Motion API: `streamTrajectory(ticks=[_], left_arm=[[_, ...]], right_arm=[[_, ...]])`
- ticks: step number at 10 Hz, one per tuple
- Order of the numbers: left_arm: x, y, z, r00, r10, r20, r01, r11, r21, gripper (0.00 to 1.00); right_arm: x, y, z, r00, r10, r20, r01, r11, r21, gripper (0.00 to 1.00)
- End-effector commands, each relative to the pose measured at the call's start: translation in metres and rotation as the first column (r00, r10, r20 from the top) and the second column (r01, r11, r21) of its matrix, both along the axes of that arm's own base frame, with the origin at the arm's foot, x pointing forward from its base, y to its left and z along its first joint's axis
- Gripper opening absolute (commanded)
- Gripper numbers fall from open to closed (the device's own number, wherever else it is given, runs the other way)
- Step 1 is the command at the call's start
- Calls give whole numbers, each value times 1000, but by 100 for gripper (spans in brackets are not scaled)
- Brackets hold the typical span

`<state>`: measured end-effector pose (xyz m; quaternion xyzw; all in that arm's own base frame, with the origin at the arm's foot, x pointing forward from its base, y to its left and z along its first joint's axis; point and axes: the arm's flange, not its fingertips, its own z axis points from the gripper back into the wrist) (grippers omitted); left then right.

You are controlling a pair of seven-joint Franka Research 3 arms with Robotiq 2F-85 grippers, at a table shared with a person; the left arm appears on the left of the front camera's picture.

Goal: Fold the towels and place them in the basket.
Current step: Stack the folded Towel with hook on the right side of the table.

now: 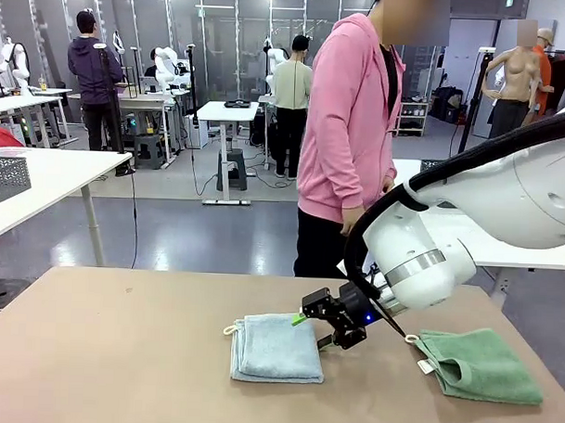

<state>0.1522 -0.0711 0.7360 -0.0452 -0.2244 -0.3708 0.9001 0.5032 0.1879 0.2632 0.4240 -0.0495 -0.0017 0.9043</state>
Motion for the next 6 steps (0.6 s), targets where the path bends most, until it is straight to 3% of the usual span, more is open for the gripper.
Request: streamTrajectory(ticks=[1, 4, 5, 6], left_arm=[[0, 1, 0, 1000, 5, -6, -5, 1000, 4, 100], [0, 1, 0, 1000, 5, -6, -5, 1000, 4, 100], [0, 1, 0, 1000, 5, -6, -5, 1000, 4, 100], [0, 1, 0, 1000, 5, -6, -5, 1000, 4, 100]], right_arm=[[4, 7, -5, 1000, 4, 6, -4, 1000, 17, 96], [5, 10, -4, 1000, -5, -5, 5, 1000, 29, 96], [6, 11, -5, 1000, -11, -5, 11, 1000, 24, 62], [6, 11, -5, 1000, -16, -6, 16, 1000, 22, 36]])
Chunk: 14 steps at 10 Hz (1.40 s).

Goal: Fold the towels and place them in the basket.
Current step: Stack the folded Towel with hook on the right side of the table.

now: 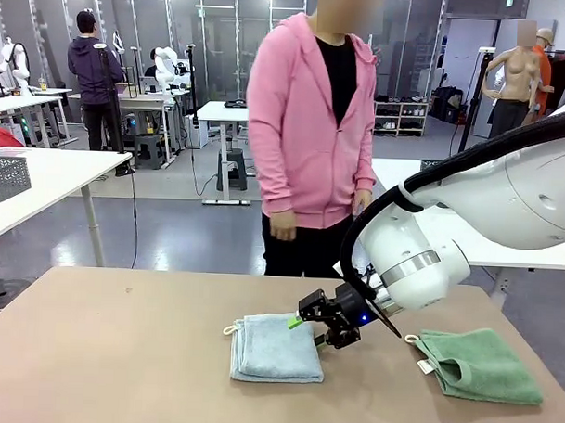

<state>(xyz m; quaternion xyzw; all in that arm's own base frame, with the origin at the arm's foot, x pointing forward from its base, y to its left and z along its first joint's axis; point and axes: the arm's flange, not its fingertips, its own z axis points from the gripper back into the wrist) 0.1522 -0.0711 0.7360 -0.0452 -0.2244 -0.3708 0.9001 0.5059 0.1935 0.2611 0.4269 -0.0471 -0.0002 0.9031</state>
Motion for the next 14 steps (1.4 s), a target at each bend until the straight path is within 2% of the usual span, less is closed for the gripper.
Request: streamTrajectory(ticks=[1, 2, 6, 10, 11, 14], left_arm=[[0, 1, 0, 1000, 5, -6, -5, 1000, 4, 100], [0, 1, 0, 1000, 5, -6, -5, 1000, 4, 100], [0, 1, 0, 1000, 5, -6, -5, 1000, 4, 100], [0, 1, 0, 1000, 5, -6, -5, 1000, 4, 100], [0, 1, 0, 1000, 5, -6, -5, 1000, 4, 100], [0, 1, 0, 1000, 5, -6, -5, 1000, 4, 100]], right_arm=[[4, 6, -1, 1000, -23, -4, 23, 1000, 14, 3], [4, 6, -1, 1000, -24, -5, 25, 1000, 9, 0], [6, 8, 2, 999, -33, -9, 33, 999, -6, 0], [1, 20, 12, 998, -47, -45, 44, 997, -64, 0], [1, 4, 2, 1000, -19, -7, 19, 1000, -13, 0], [1, 4, 2, 1000, -19, -7, 19, 1000, -13, 0]])
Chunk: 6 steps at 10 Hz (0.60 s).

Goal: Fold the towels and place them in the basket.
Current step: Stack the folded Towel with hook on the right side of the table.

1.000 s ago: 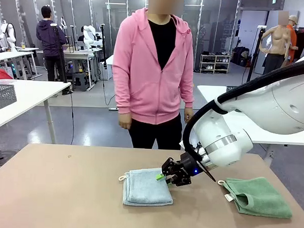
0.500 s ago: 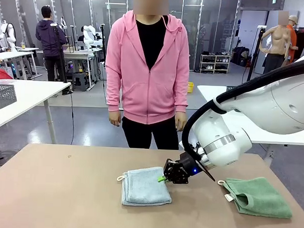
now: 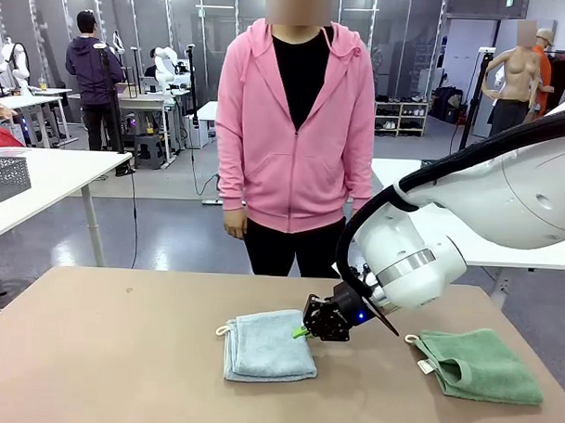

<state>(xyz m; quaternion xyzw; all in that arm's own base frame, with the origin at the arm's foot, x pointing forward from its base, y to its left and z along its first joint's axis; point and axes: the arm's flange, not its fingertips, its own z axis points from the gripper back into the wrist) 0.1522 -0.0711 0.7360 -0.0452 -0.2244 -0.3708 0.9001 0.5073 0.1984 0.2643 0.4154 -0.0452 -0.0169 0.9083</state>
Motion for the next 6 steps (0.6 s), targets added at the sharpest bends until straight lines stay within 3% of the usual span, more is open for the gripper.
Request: streamTrajectory(ticks=[1, 3, 5, 6], left_arm=[[0, 1, 0, 1000, 5, -6, -5, 1000, 4, 100], [0, 1, 0, 1000, 5, -6, -5, 1000, 4, 100], [0, 1, 0, 1000, 5, -6, -5, 1000, 4, 100], [0, 1, 0, 1000, 5, -6, -5, 1000, 4, 100]], right_arm=[[0, -1, -1, 1000, 10, 11, -10, 1000, 11, 0], [0, 0, 0, 1000, 0, 0, 0, 1000, 0, 5], [-12, -14, 38, 991, 80, 104, -79, 997, -13, 5], [-16, -25, 51, 992, 102, 78, -103, 995, 12, 5]])
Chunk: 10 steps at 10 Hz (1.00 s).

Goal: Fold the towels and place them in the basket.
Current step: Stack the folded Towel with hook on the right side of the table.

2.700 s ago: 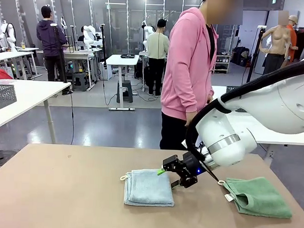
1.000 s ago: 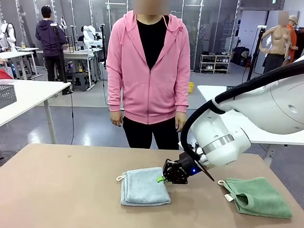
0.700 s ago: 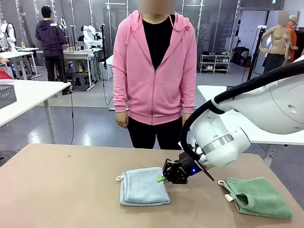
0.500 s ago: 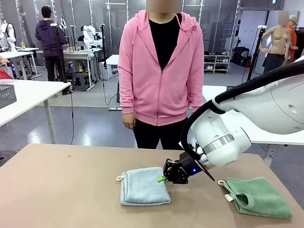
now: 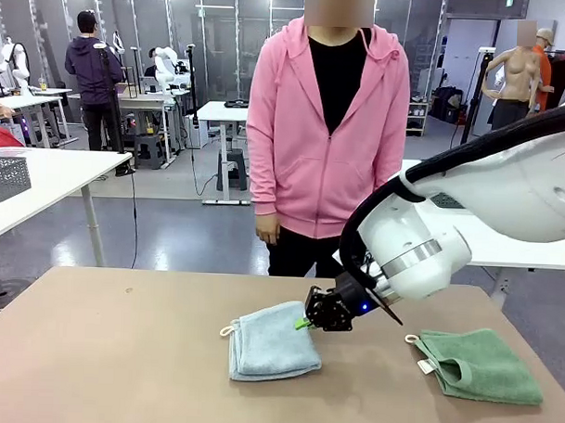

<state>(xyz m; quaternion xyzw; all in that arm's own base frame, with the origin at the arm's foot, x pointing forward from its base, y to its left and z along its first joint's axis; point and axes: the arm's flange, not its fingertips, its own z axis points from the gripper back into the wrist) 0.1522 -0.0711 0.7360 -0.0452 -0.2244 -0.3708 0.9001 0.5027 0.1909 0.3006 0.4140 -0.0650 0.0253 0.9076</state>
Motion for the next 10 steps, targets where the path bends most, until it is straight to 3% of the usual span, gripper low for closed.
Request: streamTrajectory(ticks=[1, 2, 5, 8, 10], left_arm=[[0, 1, 0, 1000, 5, -6, -5, 1000, 4, 100], [0, 1, 0, 1000, 5, -6, -5, 1000, 4, 100], [0, 1, 0, 1000, 5, -6, -5, 1000, 4, 100], [0, 1, 0, 1000, 5, -6, -5, 1000, 4, 100], [0, 1, 0, 1000, 5, -6, -5, 1000, 4, 100]], right_arm=[[-12, -34, 27, 999, 23, 41, -23, 1000, -3, 5], [-14, -53, 41, 997, 2, 71, -1, 1000, -14, 5], [-27, -116, 88, 985, 29, 169, 10, 975, -223, 5], [-31, -170, 119, 981, 111, 157, -61, 954, -294, 5], [-32, -205, 133, 987, 68, 142, -19, 946, -323, 5]])
